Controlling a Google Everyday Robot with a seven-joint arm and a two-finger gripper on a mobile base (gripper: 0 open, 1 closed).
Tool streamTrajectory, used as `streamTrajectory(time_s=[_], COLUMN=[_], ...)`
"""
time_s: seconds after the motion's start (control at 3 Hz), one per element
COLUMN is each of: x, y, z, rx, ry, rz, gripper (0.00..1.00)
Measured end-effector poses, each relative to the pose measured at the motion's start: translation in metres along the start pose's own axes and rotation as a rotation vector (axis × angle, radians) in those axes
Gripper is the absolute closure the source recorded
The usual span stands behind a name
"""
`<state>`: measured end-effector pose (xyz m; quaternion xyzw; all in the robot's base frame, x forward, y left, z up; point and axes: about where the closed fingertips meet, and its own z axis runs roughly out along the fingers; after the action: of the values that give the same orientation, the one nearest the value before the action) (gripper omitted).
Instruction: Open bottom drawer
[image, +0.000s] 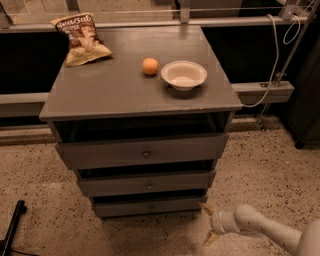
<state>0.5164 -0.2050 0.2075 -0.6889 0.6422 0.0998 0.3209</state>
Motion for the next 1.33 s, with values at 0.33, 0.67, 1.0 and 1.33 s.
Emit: streamTrajectory(time_s=[0.33,0.67,1.0,1.33], x=[-0.02,-0.055,-0.068,-0.067], y=[-0.003,-0.017,-0.025,-0.038], z=[0.011,0.028,0.039,0.068], rx=[0.012,0.032,0.039,0.025], ry=[-0.053,-0.116,-0.126,-0.128], rz=[-0.024,-0.123,-0.163,-0.163], gripper=[0.0,0.0,0.0,0.0])
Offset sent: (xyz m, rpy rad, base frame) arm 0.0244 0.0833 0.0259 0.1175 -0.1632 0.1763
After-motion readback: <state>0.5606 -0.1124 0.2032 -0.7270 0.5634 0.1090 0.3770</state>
